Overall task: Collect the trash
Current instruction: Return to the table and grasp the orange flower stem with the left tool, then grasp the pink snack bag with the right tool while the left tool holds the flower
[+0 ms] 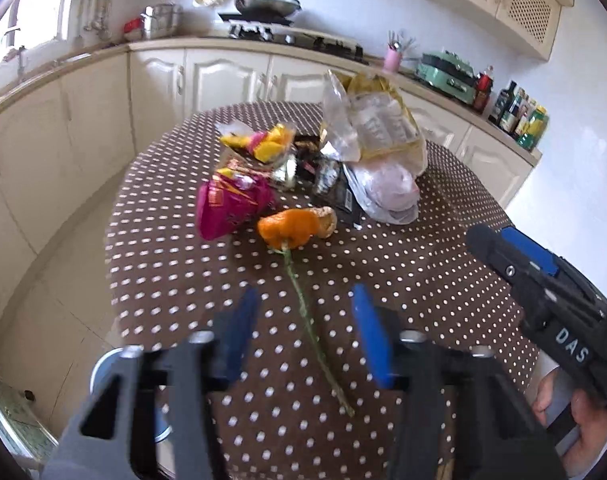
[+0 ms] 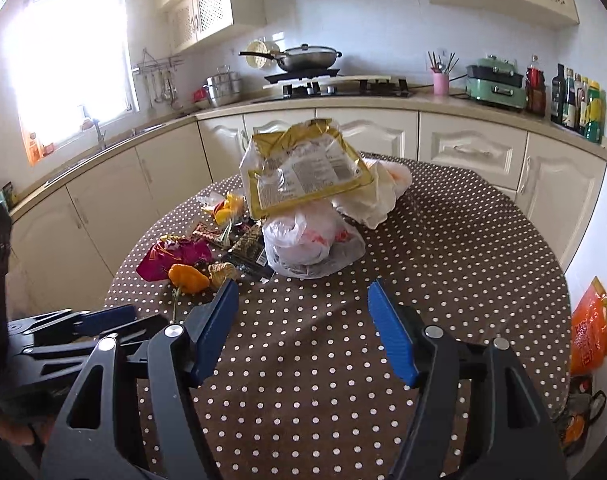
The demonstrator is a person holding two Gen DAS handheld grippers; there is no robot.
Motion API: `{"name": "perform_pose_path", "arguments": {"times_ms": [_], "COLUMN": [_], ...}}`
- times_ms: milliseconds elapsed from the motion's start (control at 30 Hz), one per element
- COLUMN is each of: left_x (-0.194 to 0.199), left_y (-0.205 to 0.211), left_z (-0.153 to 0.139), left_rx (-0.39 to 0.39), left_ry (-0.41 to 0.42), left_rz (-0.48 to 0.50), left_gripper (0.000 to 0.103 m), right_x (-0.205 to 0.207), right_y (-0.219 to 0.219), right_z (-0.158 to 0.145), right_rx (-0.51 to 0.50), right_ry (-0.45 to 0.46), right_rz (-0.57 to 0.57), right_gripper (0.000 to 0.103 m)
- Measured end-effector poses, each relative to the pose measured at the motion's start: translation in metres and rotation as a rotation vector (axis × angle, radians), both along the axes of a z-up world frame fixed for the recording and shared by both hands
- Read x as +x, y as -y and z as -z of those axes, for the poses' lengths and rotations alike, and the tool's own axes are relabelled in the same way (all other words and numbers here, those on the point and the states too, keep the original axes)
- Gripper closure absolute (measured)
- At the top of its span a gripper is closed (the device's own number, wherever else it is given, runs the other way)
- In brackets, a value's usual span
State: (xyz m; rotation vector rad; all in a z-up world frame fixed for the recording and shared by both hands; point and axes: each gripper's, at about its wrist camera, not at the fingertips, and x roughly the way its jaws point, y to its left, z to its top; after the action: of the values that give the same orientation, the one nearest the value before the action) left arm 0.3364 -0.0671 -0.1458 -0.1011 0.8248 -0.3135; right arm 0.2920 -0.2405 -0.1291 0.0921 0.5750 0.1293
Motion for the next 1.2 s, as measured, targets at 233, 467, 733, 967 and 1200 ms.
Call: {"name": "perform_pose_path", "arguments": {"times_ms": [233, 467, 733, 967, 1200], "left_x": [0.033, 0.016, -0.022, -0.028, -0.03], "left_y": [0.009, -0.007, -0.07, -0.141, -0.174], "left_z": [0.02, 0.004, -0.029, -0.028, -0.018], "left_rx": [0.042, -0.035, -0.076, -0.07, -0.082], "left_ry": [-0.052, 0.021, 0.141, 0.149, 0.135], "left_rz": [-0.008, 0.013, -0.1, -0.274, -0.327], "left_gripper": [0.082, 0.1, 0.1, 0.1, 0.1], "right_x": [0.015, 0.026, 0.038, 0.06, 0.108], "right_y": [-0.003, -0.015, -0.063, -0.125, -0.16], "right_z": [0.006, 0.009, 0.005, 0.006, 0.023], "right_rx": [-0.013, -0.009, -0.019, -0.068, -0.121], "right_ry": [-0.032, -0.054, -0.06, -0.069, -0.183], "right_rz": [-0.008, -0.029, -0.127, -0.204, -0.164], "right_gripper": [0.039, 0.039, 0.039, 0.03, 0.028]}}
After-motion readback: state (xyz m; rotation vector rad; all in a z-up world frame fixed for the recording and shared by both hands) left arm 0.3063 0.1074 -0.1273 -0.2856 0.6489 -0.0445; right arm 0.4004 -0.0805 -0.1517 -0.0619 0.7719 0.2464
